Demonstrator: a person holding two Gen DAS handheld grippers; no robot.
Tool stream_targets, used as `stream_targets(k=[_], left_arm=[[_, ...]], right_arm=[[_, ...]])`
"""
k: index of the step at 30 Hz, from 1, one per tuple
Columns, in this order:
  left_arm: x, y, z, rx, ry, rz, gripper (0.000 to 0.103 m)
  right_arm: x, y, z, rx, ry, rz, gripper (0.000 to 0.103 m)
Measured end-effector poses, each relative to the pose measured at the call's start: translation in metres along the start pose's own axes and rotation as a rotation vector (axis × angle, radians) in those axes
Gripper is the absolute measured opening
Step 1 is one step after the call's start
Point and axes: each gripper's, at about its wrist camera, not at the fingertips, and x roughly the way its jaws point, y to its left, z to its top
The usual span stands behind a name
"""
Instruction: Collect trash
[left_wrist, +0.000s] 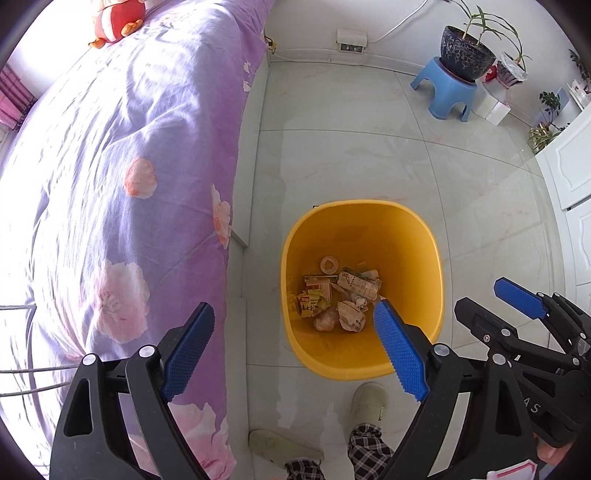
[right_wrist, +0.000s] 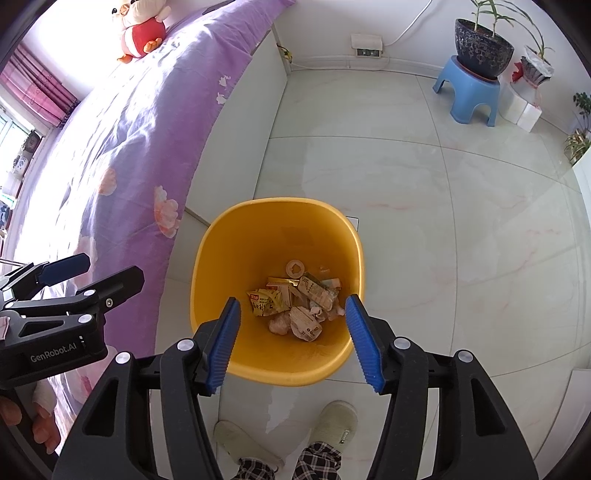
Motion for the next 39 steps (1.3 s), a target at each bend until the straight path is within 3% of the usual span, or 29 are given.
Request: stream_targets(k=[39], left_arm=[[0.0013,-0.0015,0.0007,-0.004,0.004,0.001,0.088]], right_arm=[[0.0031,-0.0022,-0.0020,0.009,0.010,0.002,0.062]])
